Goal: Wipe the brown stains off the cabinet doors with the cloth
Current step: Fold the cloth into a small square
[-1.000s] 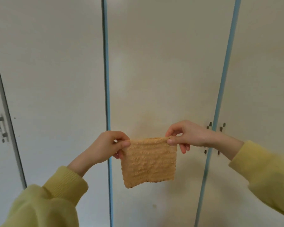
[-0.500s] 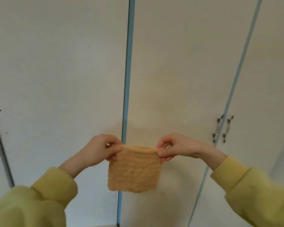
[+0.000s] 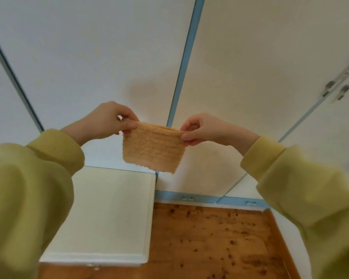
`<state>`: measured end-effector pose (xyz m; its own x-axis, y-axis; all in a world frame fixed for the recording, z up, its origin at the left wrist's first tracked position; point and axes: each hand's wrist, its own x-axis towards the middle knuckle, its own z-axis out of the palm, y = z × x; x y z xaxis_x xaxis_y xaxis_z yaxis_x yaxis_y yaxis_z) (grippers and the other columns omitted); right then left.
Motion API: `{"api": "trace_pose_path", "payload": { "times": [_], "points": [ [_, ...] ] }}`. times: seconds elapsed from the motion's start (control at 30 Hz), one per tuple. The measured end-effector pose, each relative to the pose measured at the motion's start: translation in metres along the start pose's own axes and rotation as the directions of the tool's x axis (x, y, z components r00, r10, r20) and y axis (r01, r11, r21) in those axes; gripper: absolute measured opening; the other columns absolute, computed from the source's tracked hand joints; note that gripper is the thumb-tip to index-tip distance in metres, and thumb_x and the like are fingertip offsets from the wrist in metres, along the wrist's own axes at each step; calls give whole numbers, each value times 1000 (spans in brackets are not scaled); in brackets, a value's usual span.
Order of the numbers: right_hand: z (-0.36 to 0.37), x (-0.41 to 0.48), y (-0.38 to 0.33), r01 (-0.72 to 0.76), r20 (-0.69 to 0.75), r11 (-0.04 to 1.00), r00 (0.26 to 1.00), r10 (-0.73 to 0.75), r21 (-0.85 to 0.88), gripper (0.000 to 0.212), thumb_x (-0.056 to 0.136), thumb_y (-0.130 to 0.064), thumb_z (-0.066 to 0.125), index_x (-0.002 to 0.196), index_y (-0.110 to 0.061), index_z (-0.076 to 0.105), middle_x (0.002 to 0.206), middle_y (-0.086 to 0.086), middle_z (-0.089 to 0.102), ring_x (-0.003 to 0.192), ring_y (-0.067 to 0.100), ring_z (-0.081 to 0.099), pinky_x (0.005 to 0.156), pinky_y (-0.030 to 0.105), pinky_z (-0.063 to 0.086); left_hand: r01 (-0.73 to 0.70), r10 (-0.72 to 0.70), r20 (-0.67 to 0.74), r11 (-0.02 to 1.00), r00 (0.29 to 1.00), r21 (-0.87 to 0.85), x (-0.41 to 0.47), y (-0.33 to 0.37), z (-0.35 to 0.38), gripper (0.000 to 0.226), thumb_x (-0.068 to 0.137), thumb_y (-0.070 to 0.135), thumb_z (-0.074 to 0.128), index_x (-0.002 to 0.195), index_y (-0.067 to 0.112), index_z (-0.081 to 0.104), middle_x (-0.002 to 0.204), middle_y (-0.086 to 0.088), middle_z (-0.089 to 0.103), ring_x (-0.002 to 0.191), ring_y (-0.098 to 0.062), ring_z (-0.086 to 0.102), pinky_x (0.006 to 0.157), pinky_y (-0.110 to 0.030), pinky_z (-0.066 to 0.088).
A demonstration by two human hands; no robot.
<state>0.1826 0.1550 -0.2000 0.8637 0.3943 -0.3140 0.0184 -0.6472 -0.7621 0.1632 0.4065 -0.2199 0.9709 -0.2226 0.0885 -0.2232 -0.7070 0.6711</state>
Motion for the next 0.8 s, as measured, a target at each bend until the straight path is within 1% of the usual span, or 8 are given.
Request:
{"api": "trace_pose_path", "payload": {
  "times": [0.13,0.27,0.47,0.57,0.63,0.7,0.77,0.8],
  "points": [
    [47,41,41,-21,56,1000,998,20,9,10,83,-3,64,83,-12,60,78,5,65,64,8,65,70,21,56,85,-85,-7,996,996,3,-5,-60,41,9,84,14,62,91,15,68,76,12,62,74,-10,61,62,-15,45],
    [88,85,82,-55,51,998,997,54,22,11,81,-1,65,83,-10,59,77,5,63,61,7,64,64,17,56,139,-138,-14,989,990,58,-1,-117,81,11,85,16,62,93,15,68,76,15,58,72,-1,51,64,-11,36],
    [130,139,128,-64,-35,997,997,63,-42,17,81,-2,65,98,-3,61,82,3,60,71,10,60,64,14,53,180,-173,-86,980,981,82,17,-177,127,14,85,15,62,97,13,69,90,3,60,86,-12,49,79,-22,32],
    [152,162,153,51,-212,983,973,-88,-176,16,82,-6,63,98,-5,65,89,1,59,80,11,53,65,9,42,142,-136,-222,990,965,8,23,-210,150,14,83,14,64,95,13,70,91,4,61,88,-12,52,72,-9,35],
    [175,172,179,76,-245,979,962,-122,-190,17,83,-5,60,99,-5,66,98,5,63,84,11,52,64,6,37,94,-98,-261,995,960,-26,17,-238,172,15,80,9,67,95,10,70,93,2,62,85,-12,54,71,1,35],
    [205,178,210,57,-171,981,981,-89,-183,23,86,-5,57,108,-5,63,113,9,62,94,15,55,72,8,35,88,-87,-197,996,977,-4,3,-271,202,19,78,6,68,97,9,71,101,-2,64,85,-12,56,73,3,34],
    [238,181,245,0,74,959,997,22,-284,38,91,-12,53,128,-9,51,134,8,49,120,20,47,93,17,34,149,-149,-7,984,989,95,-18,-308,239,25,81,7,65,105,11,68,117,-2,62,97,-14,58,83,-2,33],
    [254,182,262,-22,227,927,967,115,-375,45,92,-16,51,136,-12,41,144,6,39,131,21,36,104,25,29,205,-233,156,963,960,175,-29,-323,256,30,84,10,62,114,13,63,127,-1,56,111,-16,55,92,-7,32]
  ]
}}
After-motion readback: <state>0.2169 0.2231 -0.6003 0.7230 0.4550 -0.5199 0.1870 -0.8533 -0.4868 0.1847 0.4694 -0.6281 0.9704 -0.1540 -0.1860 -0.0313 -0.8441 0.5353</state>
